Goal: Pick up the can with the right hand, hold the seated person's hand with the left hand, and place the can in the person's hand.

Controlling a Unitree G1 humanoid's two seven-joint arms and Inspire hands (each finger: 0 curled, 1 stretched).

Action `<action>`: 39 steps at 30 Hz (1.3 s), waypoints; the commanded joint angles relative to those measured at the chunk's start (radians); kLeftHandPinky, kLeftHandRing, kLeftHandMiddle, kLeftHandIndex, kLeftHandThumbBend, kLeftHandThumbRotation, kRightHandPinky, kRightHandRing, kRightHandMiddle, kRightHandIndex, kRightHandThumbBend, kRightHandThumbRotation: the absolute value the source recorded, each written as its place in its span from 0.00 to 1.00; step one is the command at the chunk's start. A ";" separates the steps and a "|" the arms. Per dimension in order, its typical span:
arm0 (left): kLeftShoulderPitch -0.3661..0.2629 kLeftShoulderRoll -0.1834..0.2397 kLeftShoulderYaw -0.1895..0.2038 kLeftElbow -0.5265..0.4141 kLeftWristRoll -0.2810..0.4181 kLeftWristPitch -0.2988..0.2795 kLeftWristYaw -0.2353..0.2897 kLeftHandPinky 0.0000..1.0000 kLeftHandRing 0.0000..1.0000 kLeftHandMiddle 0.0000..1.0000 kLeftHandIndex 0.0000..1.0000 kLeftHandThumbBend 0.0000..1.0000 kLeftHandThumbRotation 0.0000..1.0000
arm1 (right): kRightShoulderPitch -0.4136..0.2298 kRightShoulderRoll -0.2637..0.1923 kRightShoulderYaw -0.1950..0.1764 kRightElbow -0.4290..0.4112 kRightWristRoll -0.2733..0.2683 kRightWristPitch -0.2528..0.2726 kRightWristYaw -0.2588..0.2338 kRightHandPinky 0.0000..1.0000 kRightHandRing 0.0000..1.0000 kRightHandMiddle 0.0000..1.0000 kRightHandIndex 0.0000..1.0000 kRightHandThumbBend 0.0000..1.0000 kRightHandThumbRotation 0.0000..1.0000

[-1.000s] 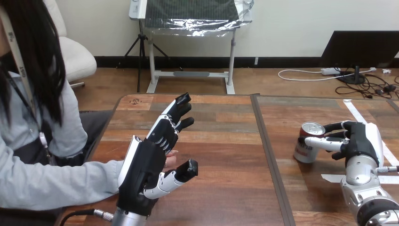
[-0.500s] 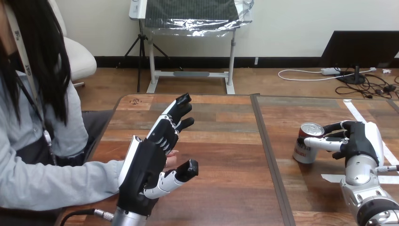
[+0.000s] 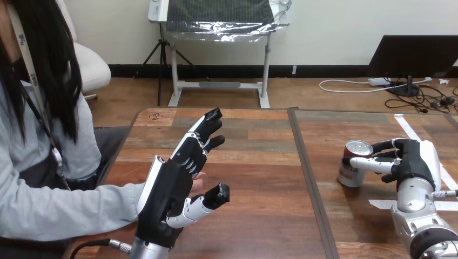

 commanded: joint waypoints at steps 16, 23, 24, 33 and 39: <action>-0.046 -0.010 0.002 -0.016 -0.003 -0.005 0.003 0.87 0.94 0.94 0.88 1.00 0.62 | -0.056 -0.017 -0.003 -0.016 0.006 -0.039 0.002 0.42 0.47 0.50 0.50 0.84 0.00; -0.044 -0.010 -0.001 -0.022 -0.008 0.003 -0.001 0.87 0.94 0.94 0.89 1.00 0.62 | -0.050 -0.017 0.002 -0.016 0.002 -0.048 -0.004 0.45 0.49 0.51 0.50 0.84 0.00; -0.044 -0.010 -0.001 -0.022 -0.009 0.005 -0.002 0.87 0.94 0.94 0.89 1.00 0.62 | -0.049 -0.016 0.002 -0.016 0.002 -0.049 -0.004 0.46 0.49 0.51 0.51 0.84 0.00; -0.042 -0.009 0.002 -0.025 -0.005 0.009 0.004 0.88 0.94 0.94 0.88 1.00 0.61 | -0.043 -0.009 -0.008 -0.020 0.017 -0.071 -0.001 0.47 0.51 0.53 0.51 0.84 0.00; -0.042 -0.007 0.003 -0.023 0.000 0.003 0.007 0.88 0.94 0.94 0.88 1.00 0.62 | -0.041 -0.002 -0.017 -0.023 0.036 -0.083 0.009 0.45 0.50 0.52 0.51 0.82 0.00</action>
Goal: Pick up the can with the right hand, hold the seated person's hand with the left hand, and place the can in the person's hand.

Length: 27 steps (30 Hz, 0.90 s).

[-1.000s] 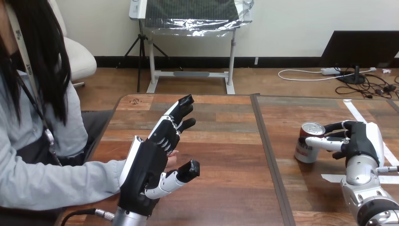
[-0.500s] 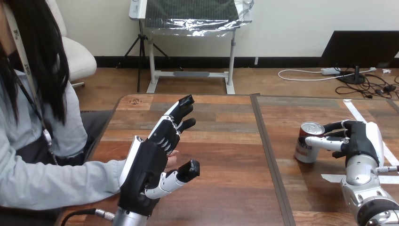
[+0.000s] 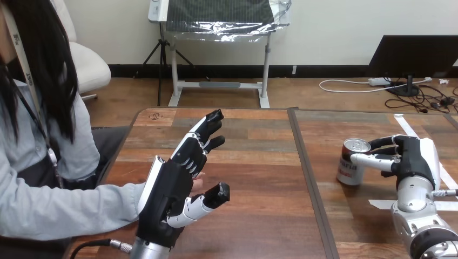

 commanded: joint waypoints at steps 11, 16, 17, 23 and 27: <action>-0.042 -0.002 0.004 -0.024 0.002 -0.008 0.006 0.88 0.94 0.94 0.89 1.00 0.61 | -0.035 0.007 -0.020 -0.030 0.024 -0.083 0.014 0.43 0.48 0.51 0.51 0.83 0.00; -0.041 0.002 0.004 -0.025 0.008 -0.006 0.012 0.88 0.94 0.94 0.89 1.00 0.62 | -0.034 0.015 -0.028 -0.033 0.037 -0.099 0.024 0.40 0.46 0.50 0.51 0.82 0.00; -0.041 0.002 0.004 -0.025 0.008 -0.005 0.012 0.88 0.94 0.94 0.89 1.00 0.62 | -0.034 0.016 -0.029 -0.034 0.039 -0.101 0.026 0.40 0.46 0.50 0.51 0.82 0.00; -0.043 0.002 0.003 -0.025 0.003 -0.003 0.008 0.88 0.94 0.94 0.89 1.00 0.62 | -0.031 0.020 -0.023 -0.040 0.042 -0.122 0.028 0.37 0.44 0.50 0.51 0.81 0.00; -0.045 0.001 0.004 -0.022 0.001 -0.004 0.006 0.88 0.94 0.94 0.89 1.00 0.62 | -0.031 0.024 -0.023 -0.044 0.048 -0.132 0.033 0.37 0.43 0.49 0.51 0.81 0.00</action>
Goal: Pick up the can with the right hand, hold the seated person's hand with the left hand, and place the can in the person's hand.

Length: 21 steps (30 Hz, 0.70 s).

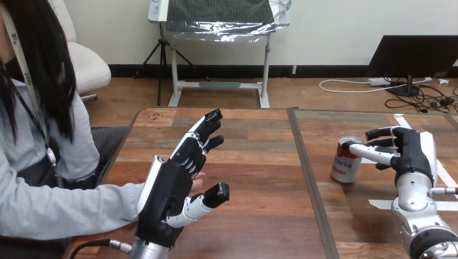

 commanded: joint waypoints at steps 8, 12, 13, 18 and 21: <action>-0.045 -0.002 0.006 -0.022 0.006 -0.009 0.013 0.87 0.93 0.94 0.89 1.00 0.62 | -0.032 0.021 0.011 -0.049 0.000 -0.059 0.001 0.37 0.43 0.48 0.51 0.81 0.00; -0.044 0.001 0.004 -0.026 0.006 -0.003 0.012 0.86 0.93 0.94 0.89 1.00 0.62 | -0.033 0.024 0.017 -0.053 -0.003 -0.062 -0.005 0.37 0.43 0.48 0.51 0.82 0.00; -0.044 0.001 0.004 -0.026 0.006 -0.003 0.013 0.86 0.93 0.94 0.89 1.00 0.62 | -0.033 0.025 0.018 -0.054 -0.003 -0.064 -0.005 0.37 0.43 0.48 0.51 0.82 0.00; -0.046 0.001 0.004 -0.024 0.007 -0.003 0.014 0.86 0.93 0.94 0.89 1.00 0.62 | -0.033 0.026 0.025 -0.055 -0.010 -0.063 -0.007 0.37 0.43 0.48 0.52 0.81 0.00; -0.046 0.001 0.003 -0.024 0.003 -0.002 0.011 0.87 0.93 0.94 0.89 1.00 0.62 | -0.032 0.027 0.028 -0.056 -0.012 -0.062 -0.007 0.37 0.43 0.48 0.52 0.81 0.00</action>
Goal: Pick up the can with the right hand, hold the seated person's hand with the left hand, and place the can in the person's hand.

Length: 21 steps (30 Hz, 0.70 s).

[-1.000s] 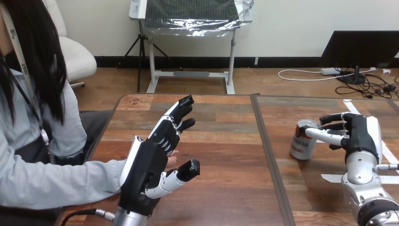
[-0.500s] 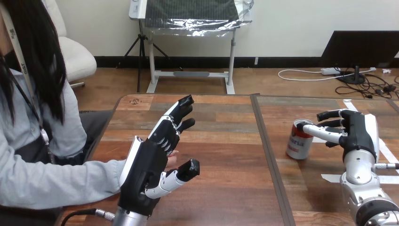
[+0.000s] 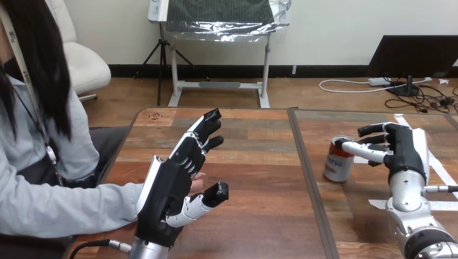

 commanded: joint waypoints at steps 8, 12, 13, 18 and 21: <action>-0.049 0.002 0.003 -0.020 0.002 0.000 0.002 0.87 0.94 0.94 0.89 1.00 0.62 | -0.030 0.011 0.011 -0.057 -0.001 -0.032 -0.010 0.37 0.44 0.49 0.53 0.82 0.00; -0.049 0.002 0.005 -0.017 0.011 -0.003 0.010 0.87 0.93 0.94 0.89 1.00 0.63 | -0.031 0.013 0.012 -0.057 0.000 -0.026 -0.015 0.40 0.47 0.52 0.55 0.83 0.00; -0.050 0.003 0.005 -0.016 0.013 -0.005 0.012 0.87 0.93 0.94 0.89 1.00 0.63 | -0.030 0.014 0.012 -0.058 0.000 -0.027 -0.014 0.41 0.48 0.53 0.55 0.83 0.00; -0.049 0.004 0.004 -0.020 0.019 -0.001 0.018 0.87 0.93 0.94 0.89 1.00 0.64 | -0.029 0.015 0.009 -0.056 0.008 -0.027 -0.013 0.44 0.51 0.56 0.58 0.85 0.00; -0.048 0.005 0.004 -0.023 0.023 0.000 0.023 0.87 0.94 0.94 0.89 1.00 0.63 | -0.029 0.015 0.012 -0.054 0.007 -0.022 -0.015 0.46 0.54 0.59 0.61 0.87 0.00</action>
